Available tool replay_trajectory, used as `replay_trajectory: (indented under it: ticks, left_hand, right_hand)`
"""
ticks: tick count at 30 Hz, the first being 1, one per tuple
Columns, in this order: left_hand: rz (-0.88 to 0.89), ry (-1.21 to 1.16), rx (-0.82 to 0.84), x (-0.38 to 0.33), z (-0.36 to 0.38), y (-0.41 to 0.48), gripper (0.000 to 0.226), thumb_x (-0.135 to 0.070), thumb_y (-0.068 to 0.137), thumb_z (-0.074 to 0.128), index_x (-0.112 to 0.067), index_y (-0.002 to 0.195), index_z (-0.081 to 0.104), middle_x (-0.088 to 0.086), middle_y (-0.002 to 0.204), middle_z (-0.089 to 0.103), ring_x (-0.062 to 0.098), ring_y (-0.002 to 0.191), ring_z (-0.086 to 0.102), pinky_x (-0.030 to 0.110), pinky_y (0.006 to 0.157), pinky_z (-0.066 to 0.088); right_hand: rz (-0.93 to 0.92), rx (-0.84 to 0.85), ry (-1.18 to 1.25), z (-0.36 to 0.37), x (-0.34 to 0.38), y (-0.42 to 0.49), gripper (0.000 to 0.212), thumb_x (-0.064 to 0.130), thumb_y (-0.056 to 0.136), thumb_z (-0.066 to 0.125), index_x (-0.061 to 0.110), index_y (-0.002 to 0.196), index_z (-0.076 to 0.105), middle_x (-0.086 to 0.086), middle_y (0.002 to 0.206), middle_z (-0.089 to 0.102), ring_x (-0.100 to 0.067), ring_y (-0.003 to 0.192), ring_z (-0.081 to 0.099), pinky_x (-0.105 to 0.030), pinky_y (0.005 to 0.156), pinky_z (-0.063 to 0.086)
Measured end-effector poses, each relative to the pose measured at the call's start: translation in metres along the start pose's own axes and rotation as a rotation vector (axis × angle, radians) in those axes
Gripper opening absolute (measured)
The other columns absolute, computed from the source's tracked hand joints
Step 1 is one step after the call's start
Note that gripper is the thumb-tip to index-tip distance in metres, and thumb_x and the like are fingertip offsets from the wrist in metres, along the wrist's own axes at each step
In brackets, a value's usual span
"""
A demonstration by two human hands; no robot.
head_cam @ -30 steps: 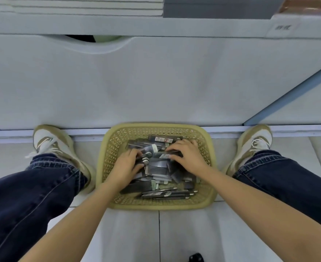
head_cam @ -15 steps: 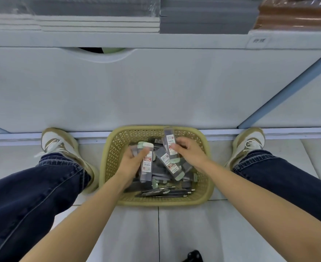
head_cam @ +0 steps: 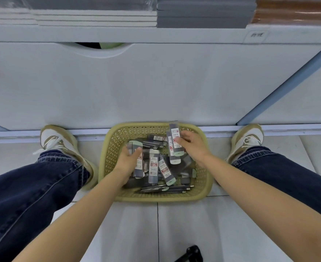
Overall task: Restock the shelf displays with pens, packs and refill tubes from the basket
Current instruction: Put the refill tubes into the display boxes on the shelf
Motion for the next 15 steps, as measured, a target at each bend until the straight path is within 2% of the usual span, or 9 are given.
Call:
replay_trajectory:
  ticks: [1, 2, 5, 8, 10, 13, 15]
  left_hand:
    - [0.019, -0.015, 0.007, -0.005, -0.001, -0.003, 0.04, -0.029, 0.098, 0.054, -0.014, 0.134, 0.044, 0.012, 0.13, 0.057, 0.031, 0.119, 0.056, 0.049, 0.1, 0.048]
    - [0.045, -0.036, 0.014, -0.01, -0.001, -0.005, 0.035, -0.027, 0.098, 0.054, -0.013, 0.13, 0.048, 0.014, 0.123, 0.062, 0.031, 0.114, 0.06, 0.05, 0.096, 0.05]
    - [0.088, -0.115, 0.081, -0.025, 0.004, -0.018, 0.025, -0.023, 0.098, 0.056, -0.011, 0.12, 0.058, 0.013, 0.105, 0.072, 0.028, 0.094, 0.07, 0.045, 0.08, 0.058]
    - [0.07, -0.194, 0.132, -0.031, 0.014, -0.031, 0.026, -0.023, 0.096, 0.058, -0.011, 0.119, 0.058, 0.014, 0.11, 0.071, 0.032, 0.1, 0.068, 0.053, 0.089, 0.054]
    - [0.083, -0.236, 0.171, -0.036, 0.022, -0.04, 0.028, -0.021, 0.095, 0.06, -0.009, 0.12, 0.058, 0.016, 0.111, 0.07, 0.032, 0.101, 0.068, 0.05, 0.089, 0.054]
    - [0.149, -0.241, 0.249, -0.044, 0.03, -0.053, 0.033, -0.013, 0.089, 0.067, -0.005, 0.12, 0.057, 0.016, 0.11, 0.071, 0.027, 0.092, 0.07, 0.039, 0.079, 0.059]
    - [0.184, -0.208, 0.251, -0.047, 0.029, -0.057, 0.037, -0.006, 0.085, 0.07, -0.003, 0.12, 0.056, 0.017, 0.109, 0.071, 0.028, 0.092, 0.07, 0.039, 0.081, 0.059]
  right_hand:
    - [-0.002, 0.007, 0.044, 0.001, 0.003, 0.0, 0.015, 0.012, 0.094, 0.06, 0.023, 0.104, 0.064, 0.004, 0.105, 0.071, -0.014, 0.098, 0.066, -0.025, 0.084, 0.053]
    - [-0.004, 0.025, 0.08, 0.002, 0.007, -0.002, 0.016, 0.012, 0.093, 0.061, 0.023, 0.104, 0.064, 0.003, 0.104, 0.072, -0.012, 0.095, 0.068, -0.024, 0.082, 0.054]
    - [-0.003, 0.127, 0.177, 0.011, 0.017, -0.008, 0.018, 0.012, 0.091, 0.063, 0.025, 0.104, 0.067, 0.002, 0.098, 0.075, -0.014, 0.093, 0.07, -0.03, 0.083, 0.056]
    - [-0.018, 0.18, 0.216, 0.019, 0.028, -0.016, 0.019, 0.013, 0.091, 0.063, 0.022, 0.108, 0.066, 0.0, 0.101, 0.074, -0.019, 0.097, 0.07, -0.033, 0.085, 0.057]
    - [-0.037, 0.169, 0.228, 0.021, 0.036, -0.022, 0.019, 0.013, 0.092, 0.062, 0.019, 0.109, 0.067, 0.001, 0.1, 0.074, -0.017, 0.096, 0.07, -0.031, 0.082, 0.057]
    - [-0.051, 0.137, 0.236, 0.021, 0.043, -0.03, 0.02, 0.014, 0.093, 0.061, 0.015, 0.112, 0.067, 0.0, 0.102, 0.073, -0.015, 0.092, 0.07, -0.023, 0.073, 0.054]
    - [-0.062, 0.123, 0.251, 0.019, 0.047, -0.036, 0.02, 0.014, 0.092, 0.062, 0.015, 0.111, 0.068, -0.001, 0.101, 0.073, -0.012, 0.087, 0.07, -0.019, 0.067, 0.052]
Point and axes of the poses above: each hand's wrist, its own y-axis towards the middle knuckle, its own z-axis out of the palm, x = y × z, the point moved 6 cm from there along y, towards the middle knuckle
